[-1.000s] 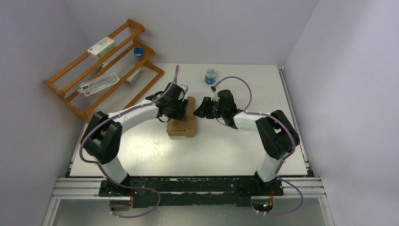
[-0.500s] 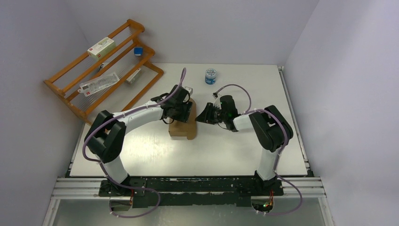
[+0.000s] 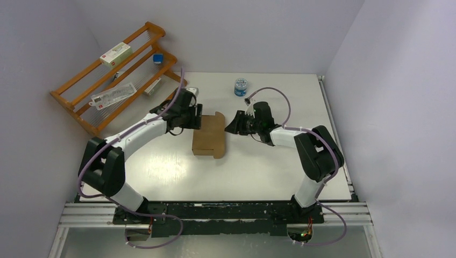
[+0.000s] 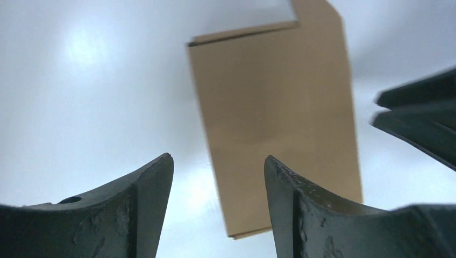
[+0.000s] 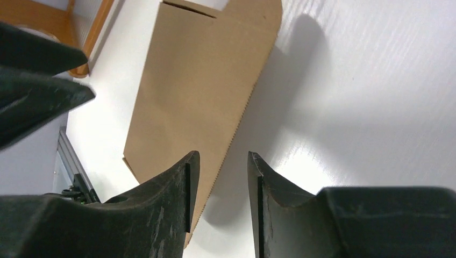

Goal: Fold the paper box

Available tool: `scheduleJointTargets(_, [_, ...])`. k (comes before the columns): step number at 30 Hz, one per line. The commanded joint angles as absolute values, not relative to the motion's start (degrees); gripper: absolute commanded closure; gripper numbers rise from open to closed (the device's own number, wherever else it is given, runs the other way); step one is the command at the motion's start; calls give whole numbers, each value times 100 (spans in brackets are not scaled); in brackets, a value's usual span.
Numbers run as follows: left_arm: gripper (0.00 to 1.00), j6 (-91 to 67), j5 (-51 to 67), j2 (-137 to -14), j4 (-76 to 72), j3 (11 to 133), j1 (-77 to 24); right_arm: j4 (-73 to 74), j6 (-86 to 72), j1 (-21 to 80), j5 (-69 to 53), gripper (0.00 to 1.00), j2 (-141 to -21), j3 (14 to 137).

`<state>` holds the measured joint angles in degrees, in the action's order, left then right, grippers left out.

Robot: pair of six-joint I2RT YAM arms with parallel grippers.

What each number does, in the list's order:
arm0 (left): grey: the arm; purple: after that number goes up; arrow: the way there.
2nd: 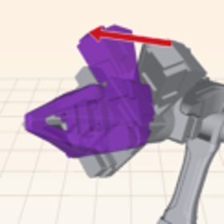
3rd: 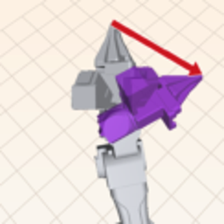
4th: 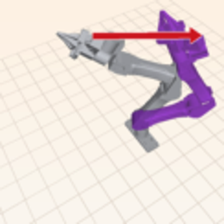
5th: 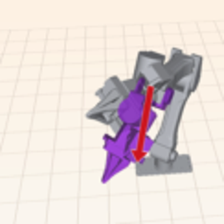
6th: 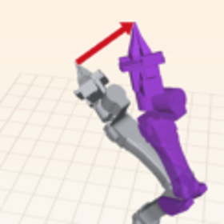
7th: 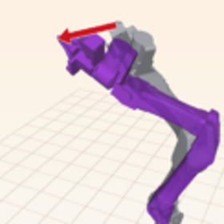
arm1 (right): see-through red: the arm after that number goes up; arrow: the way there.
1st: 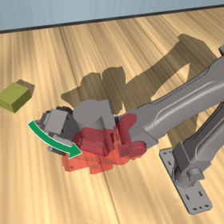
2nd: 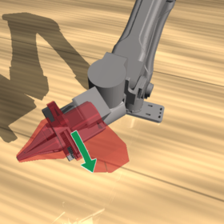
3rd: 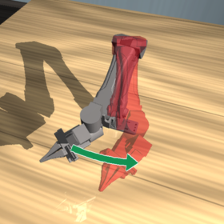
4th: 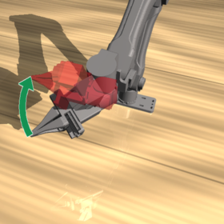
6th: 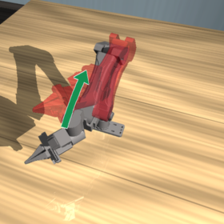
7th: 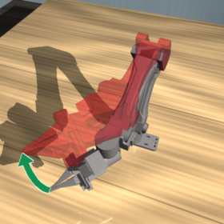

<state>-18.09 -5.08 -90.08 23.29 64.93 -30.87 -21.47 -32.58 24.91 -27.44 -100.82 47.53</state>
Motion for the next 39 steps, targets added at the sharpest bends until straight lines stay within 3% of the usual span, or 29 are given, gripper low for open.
scheduleJointTargets(1, [32,-1883,-295,-9036,2274,6300,-2686,-1763,-2970,2497,-2552,57,-9823,4977])
scheduleJointTargets(7, [34,-2059,194,-9330,1962,6195,-2533,-1781,-3058,2527,-2629,55,-10090,5170])
scheduleJointTargets(20, [35,-2390,1057,-9665,1468,5987,-2390,-2791,-3579,2601,-3277,60,-11081,5161])
scheduleJointTargets(25, [41,-2544,1527,-9788,1150,5747,-2254,-3275,-3768,2630,-3681,63,-11179,5089])
scheduleJointTargets(39, [44,-2987,2654,-9923,131,5223,-2131,-4127,-4136,2786,-4350,64,-11156,4968])
